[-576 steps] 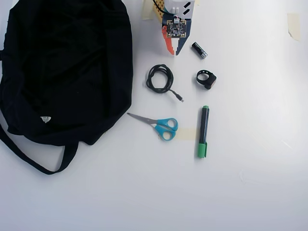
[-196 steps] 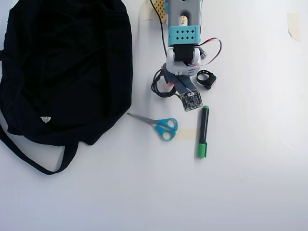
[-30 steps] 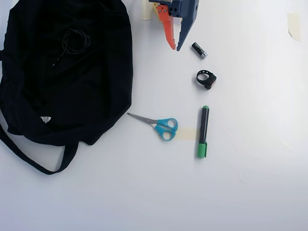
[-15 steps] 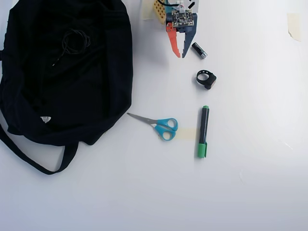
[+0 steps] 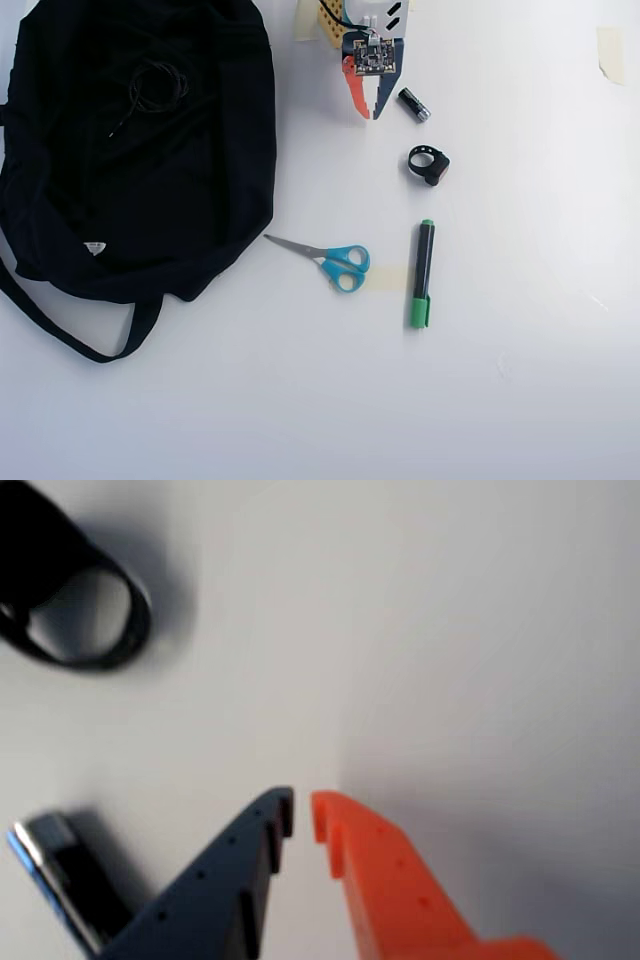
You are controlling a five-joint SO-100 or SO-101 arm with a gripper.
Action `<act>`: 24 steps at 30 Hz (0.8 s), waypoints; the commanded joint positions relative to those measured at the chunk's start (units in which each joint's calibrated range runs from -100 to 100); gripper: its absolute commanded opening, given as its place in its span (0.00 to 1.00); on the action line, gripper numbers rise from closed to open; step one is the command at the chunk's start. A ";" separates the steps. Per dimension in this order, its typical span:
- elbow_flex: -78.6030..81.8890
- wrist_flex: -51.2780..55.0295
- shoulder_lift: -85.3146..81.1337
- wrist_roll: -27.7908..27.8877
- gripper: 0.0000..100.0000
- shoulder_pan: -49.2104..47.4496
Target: Put the cable into the black bag
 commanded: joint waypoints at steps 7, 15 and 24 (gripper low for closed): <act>1.26 4.90 -0.75 0.33 0.02 0.44; 1.26 4.90 -0.66 0.38 0.02 0.44; 1.26 4.90 -0.66 0.38 0.02 0.44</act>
